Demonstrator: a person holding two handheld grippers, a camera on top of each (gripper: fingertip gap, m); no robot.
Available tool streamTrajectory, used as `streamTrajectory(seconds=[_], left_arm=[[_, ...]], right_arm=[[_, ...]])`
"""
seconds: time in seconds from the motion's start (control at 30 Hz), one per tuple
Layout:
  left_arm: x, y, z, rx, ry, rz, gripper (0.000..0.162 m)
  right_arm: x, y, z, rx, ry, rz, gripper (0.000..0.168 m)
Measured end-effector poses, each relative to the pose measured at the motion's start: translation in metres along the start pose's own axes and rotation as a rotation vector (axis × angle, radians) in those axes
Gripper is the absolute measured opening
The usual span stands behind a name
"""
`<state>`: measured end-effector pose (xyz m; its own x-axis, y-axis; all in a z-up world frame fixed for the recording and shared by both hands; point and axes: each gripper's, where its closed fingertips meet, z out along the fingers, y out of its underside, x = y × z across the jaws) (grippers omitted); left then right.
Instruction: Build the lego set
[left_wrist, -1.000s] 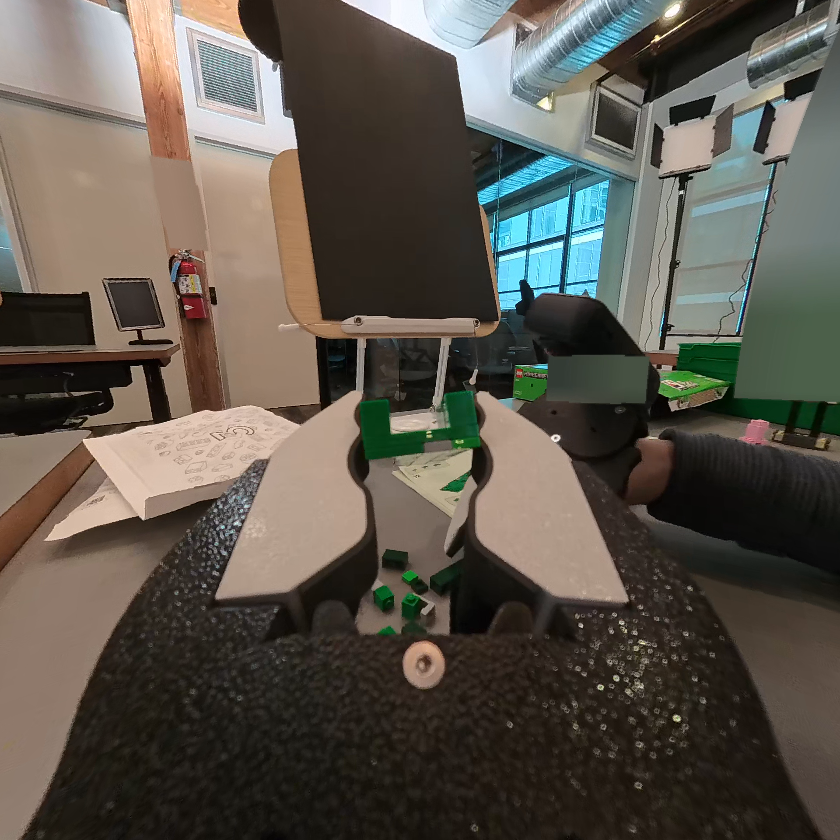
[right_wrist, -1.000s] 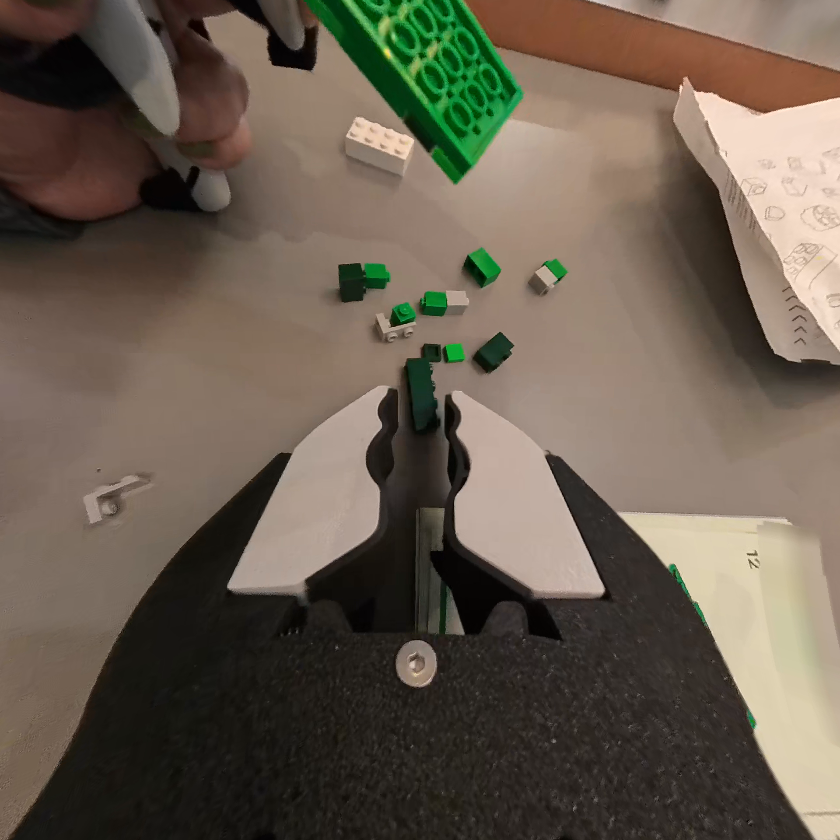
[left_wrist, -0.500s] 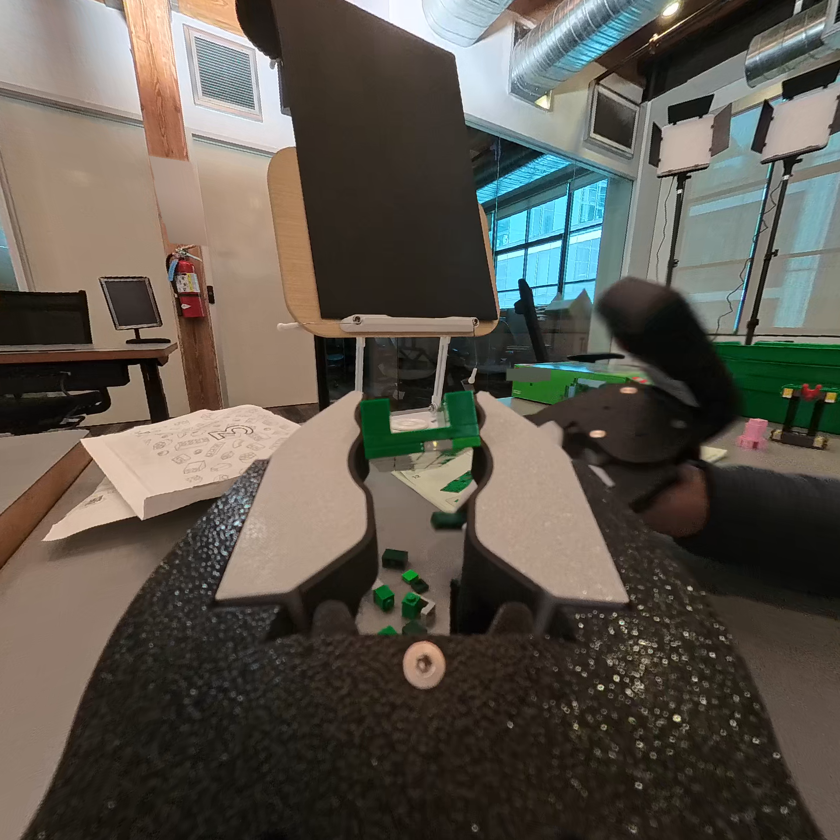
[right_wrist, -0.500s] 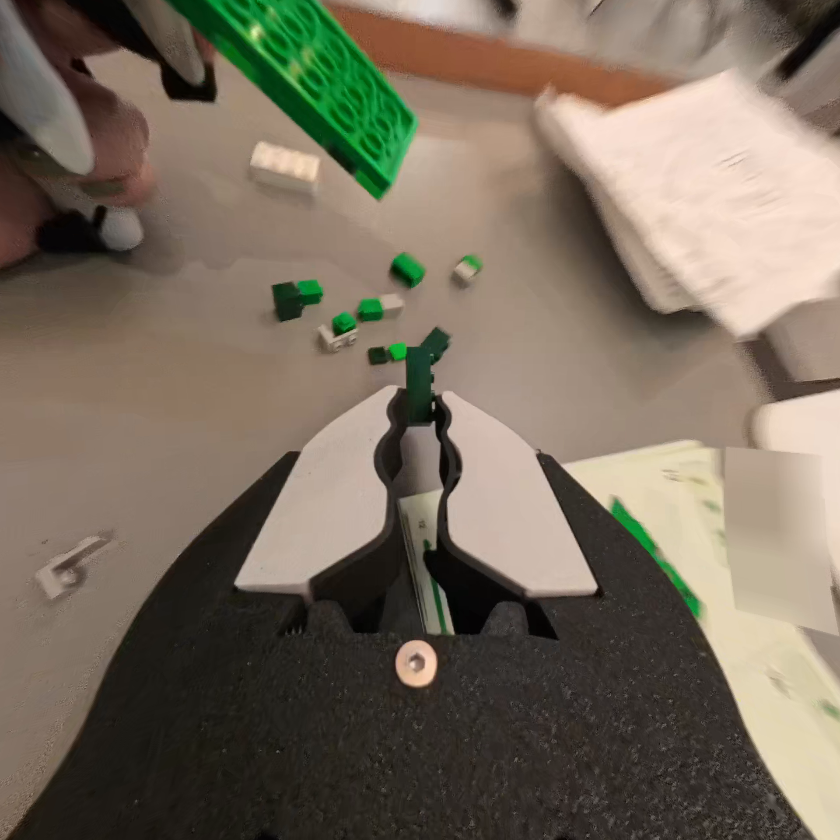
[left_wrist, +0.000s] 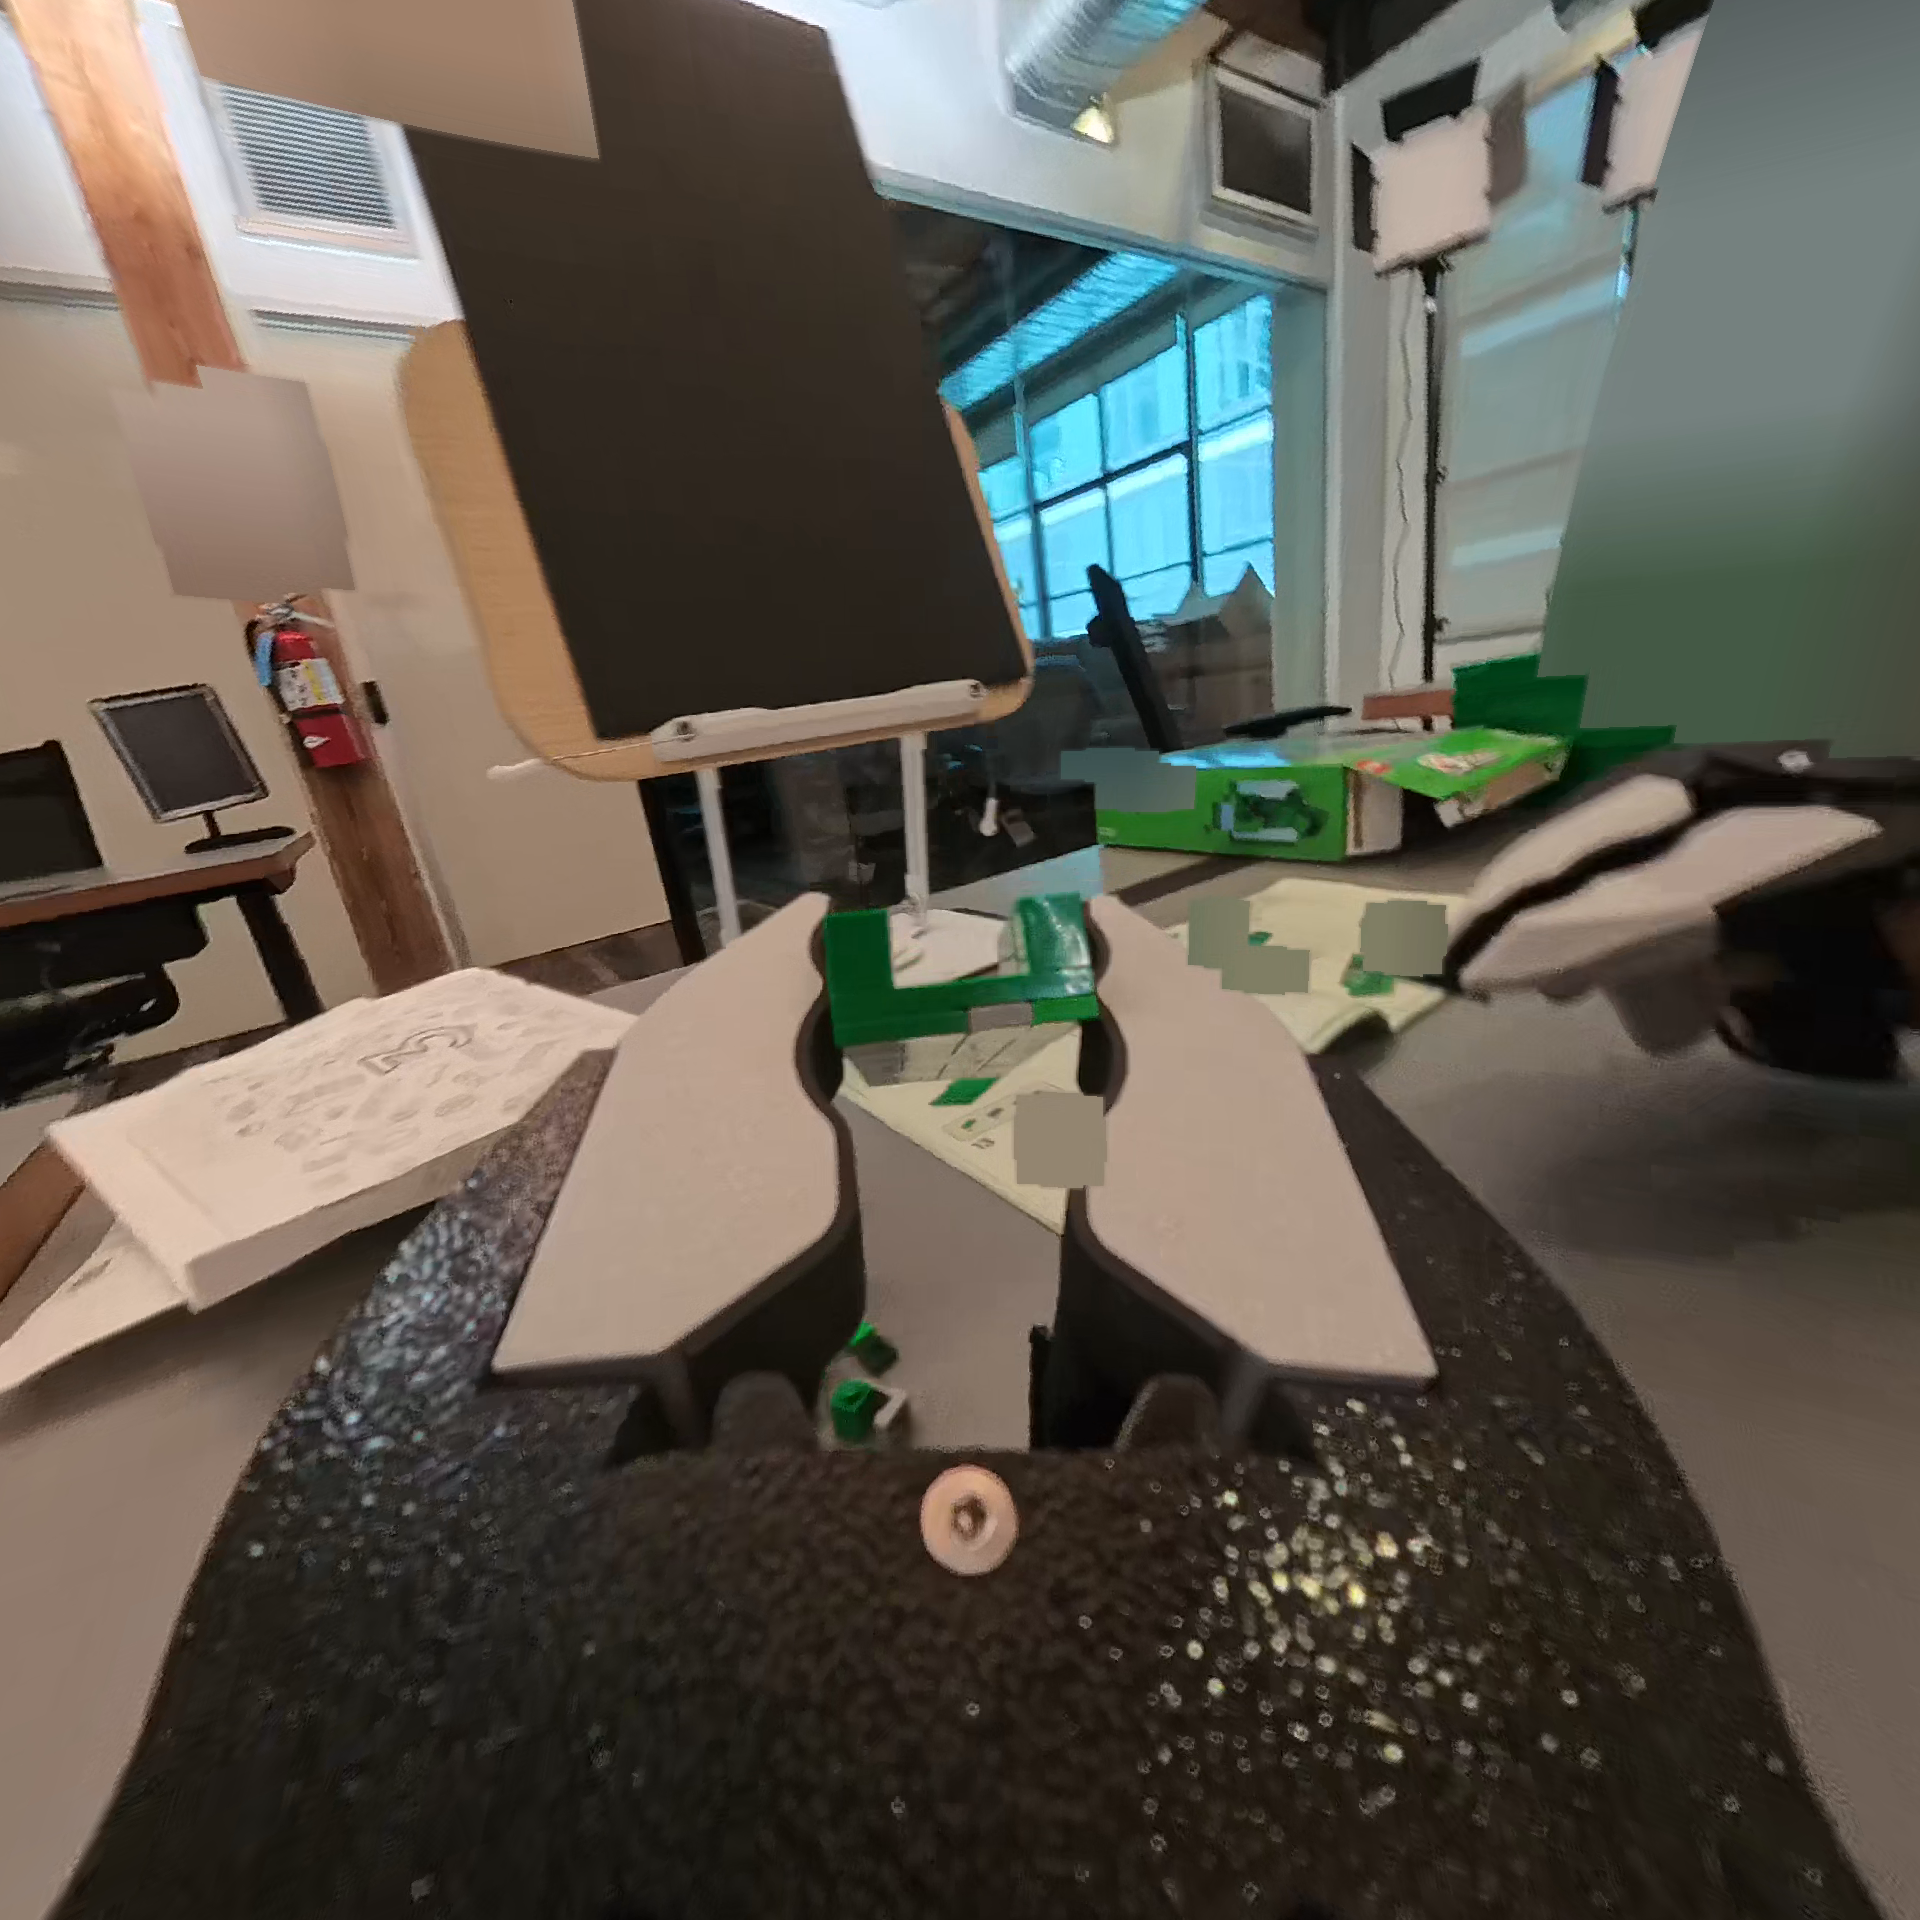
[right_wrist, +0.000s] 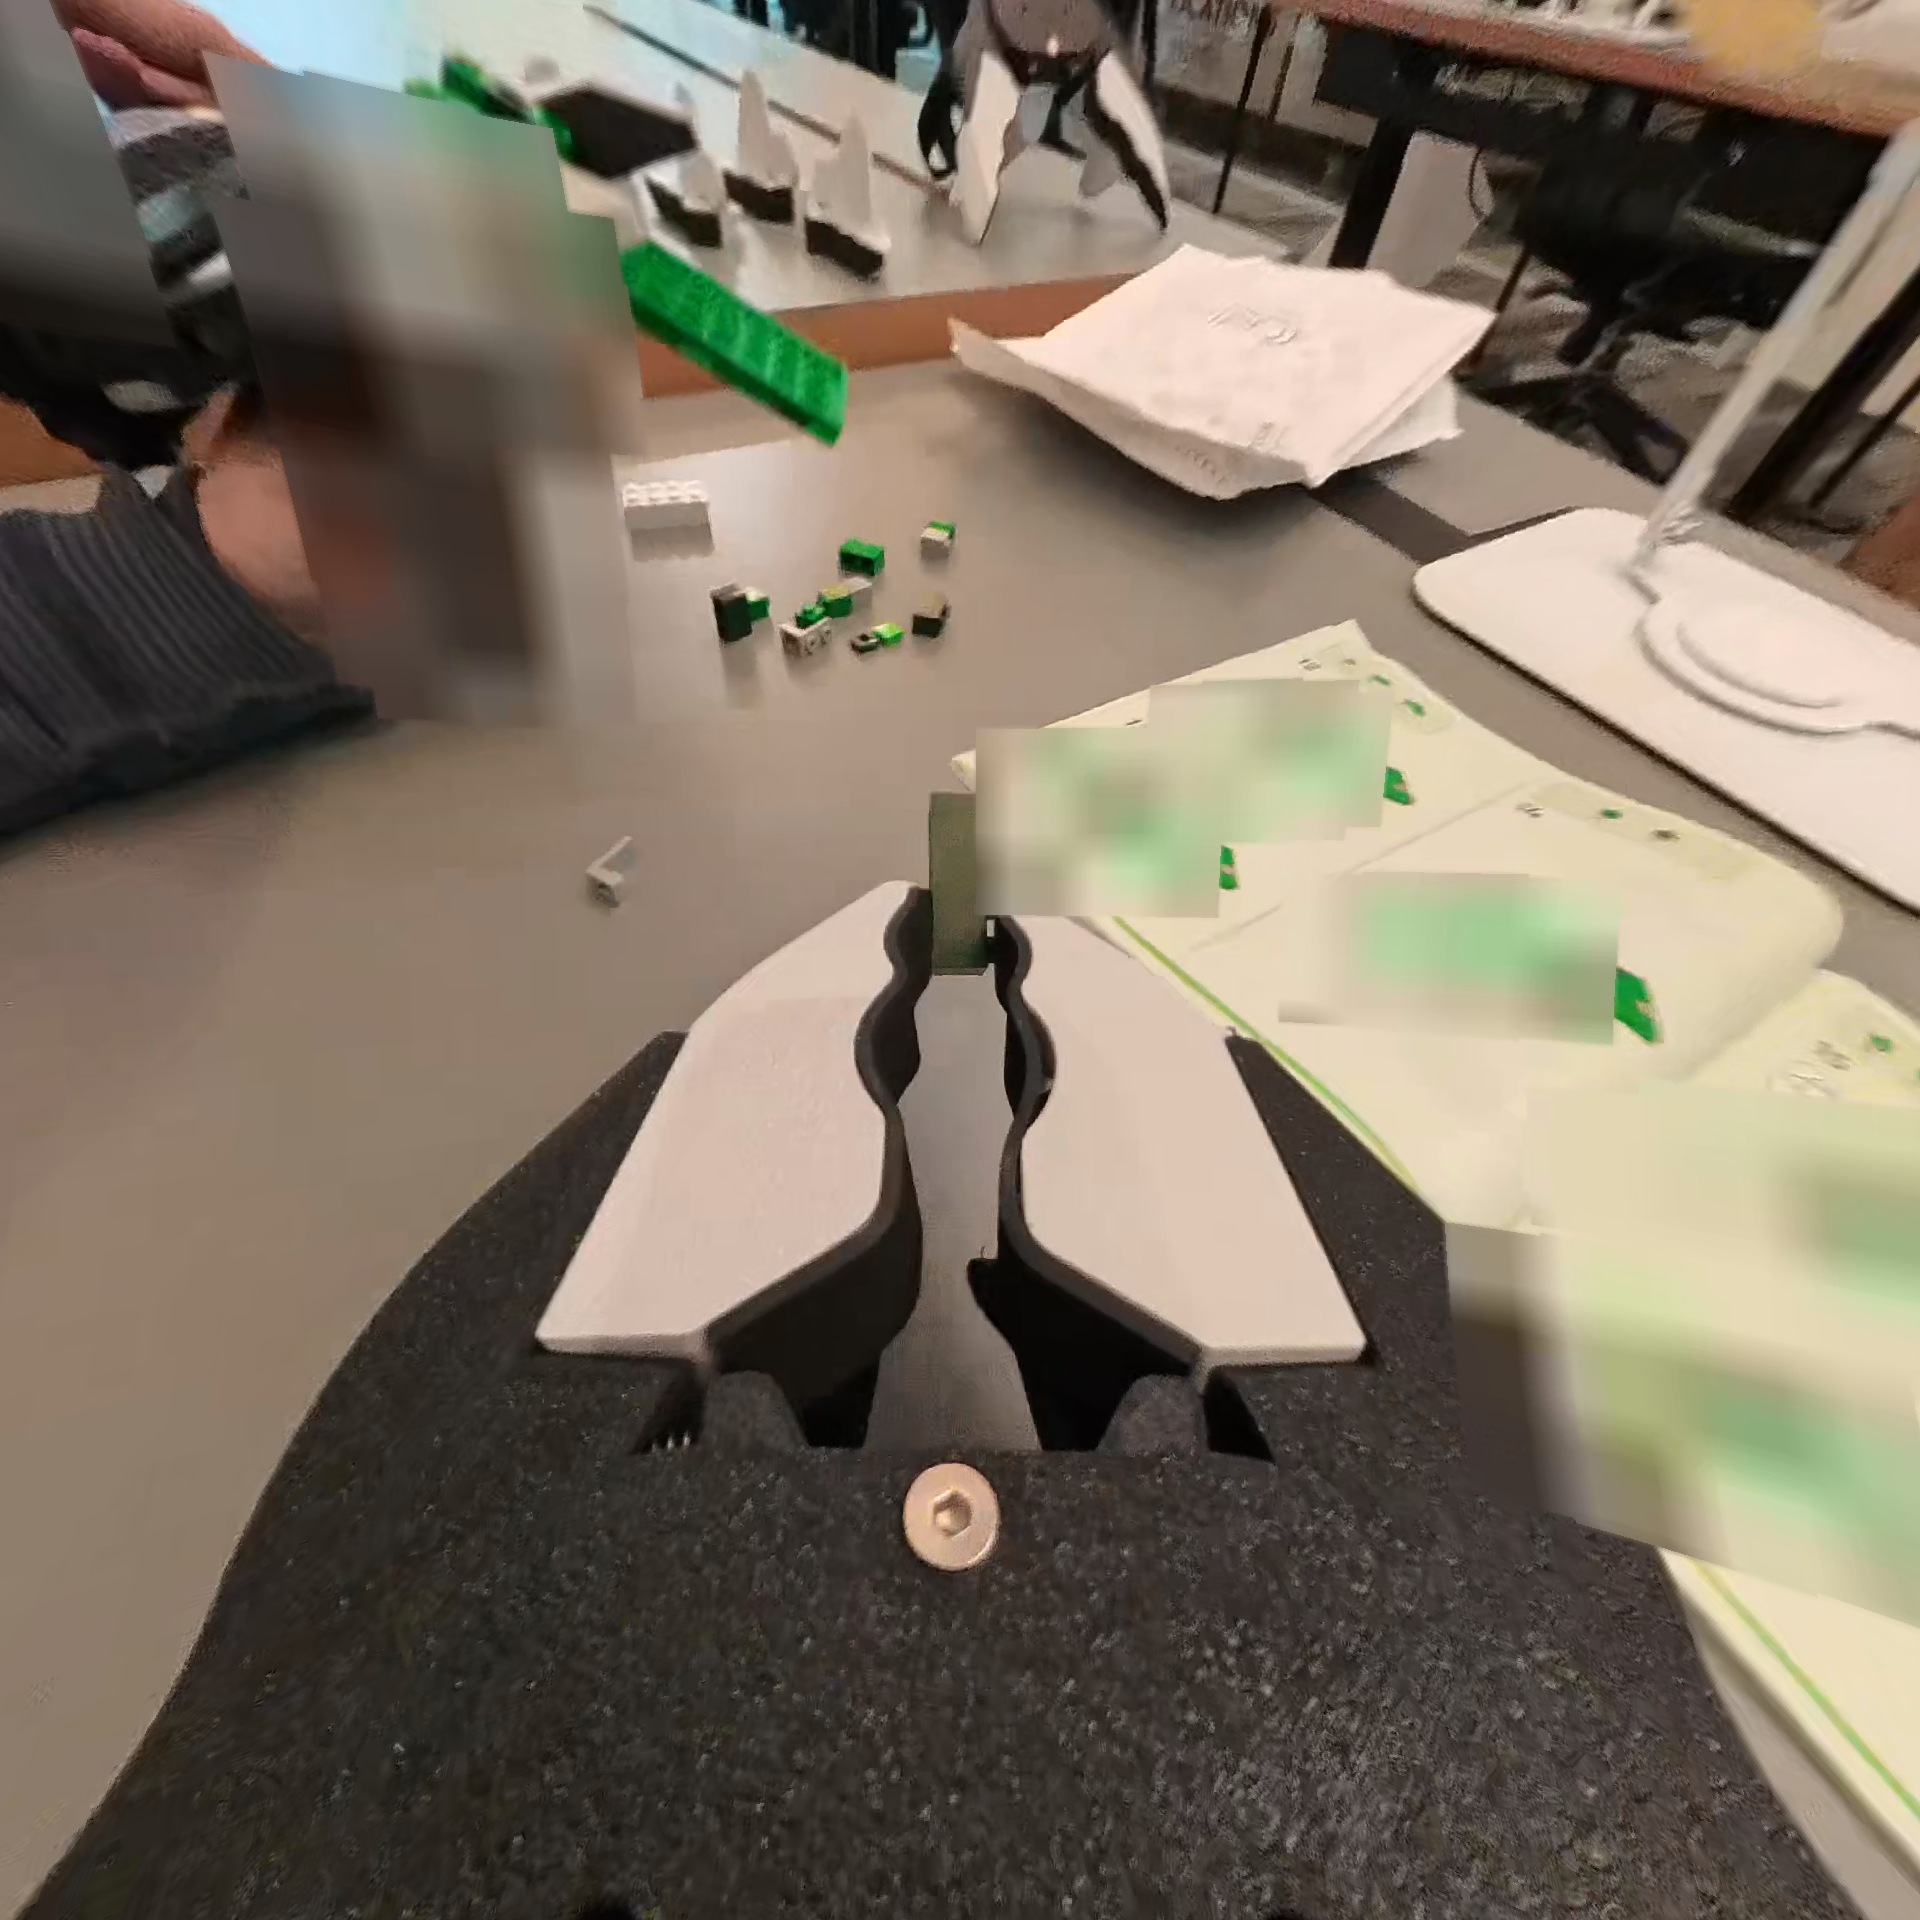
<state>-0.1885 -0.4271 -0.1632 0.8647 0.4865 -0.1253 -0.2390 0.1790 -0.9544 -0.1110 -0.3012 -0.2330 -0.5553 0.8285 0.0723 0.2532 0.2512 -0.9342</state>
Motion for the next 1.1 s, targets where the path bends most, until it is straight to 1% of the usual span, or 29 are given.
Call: streamTrajectory(seconds=[0.1,0.13,0.17,0.2,0.27,0.3,0.37,0.43,0.5,0.63,0.7,0.9,0.97,1.0,1.1], left_arm=[[0.027,0.002,0.008,-0.031,0.079,0.065,0.042],[0.035,0.002,0.01,-0.031,0.094,0.077,0.042],[0.04,0.001,0.014,-0.023,0.093,0.08,0.042],[0.044,-0.001,0.019,-0.007,0.075,0.069,0.042],[0.055,-0.011,0.032,0.069,0.042,-0.002,0.042],[0.065,-0.016,0.038,0.109,0.039,-0.039,0.042],[0.081,-0.017,0.054,0.138,0.001,-0.055,0.042],[0.093,-0.011,0.072,0.139,-0.053,-0.041,0.042],[0.103,-0.004,0.093,0.139,-0.067,-0.058,0.042],[0.123,0.008,0.138,0.135,0.011,-0.086,0.042],[0.131,0.012,0.15,0.123,0.062,-0.079,0.042],[0.136,0.01,0.149,0.142,0.132,-0.129,0.042],[0.14,0.011,0.15,0.133,0.147,-0.118,0.042],[0.143,0.011,0.151,0.128,0.16,-0.11,0.042],[0.154,0.012,0.152,0.12,0.201,-0.084,0.042]], right_arm=[[0.029,0.008,-0.027,-0.025,0.085,-0.128,0.011],[0.04,0.018,-0.036,-0.06,0.113,-0.186,0.011],[0.047,0.032,-0.045,-0.11,0.107,-0.235,0.011],[0.051,0.048,-0.052,-0.176,0.065,-0.26,0.011],[0.056,0.076,-0.067,-0.293,-0.021,-0.252,0.011],[0.062,0.084,-0.074,-0.33,-0.029,-0.232,0.011],[0.071,0.091,-0.083,-0.382,-0.042,-0.16,0.011],[0.072,0.096,-0.088,-0.404,-0.064,-0.111,0.012],[0.075,0.101,-0.089,-0.42,-0.055,-0.153,0.012],[0.076,0.102,-0.088,-0.411,-0.045,-0.191,0.012],[0.076,0.101,-0.088,-0.406,-0.05,-0.189,0.012],[0.077,0.1,-0.088,-0.386,-0.05,-0.172,0.014],[0.076,0.099,-0.091,-0.375,-0.062,-0.172,0.029],[0.075,0.099,-0.093,-0.377,-0.071,-0.168,0.033],[0.07,0.099,-0.098,-0.377,-0.106,-0.221,0.033]])
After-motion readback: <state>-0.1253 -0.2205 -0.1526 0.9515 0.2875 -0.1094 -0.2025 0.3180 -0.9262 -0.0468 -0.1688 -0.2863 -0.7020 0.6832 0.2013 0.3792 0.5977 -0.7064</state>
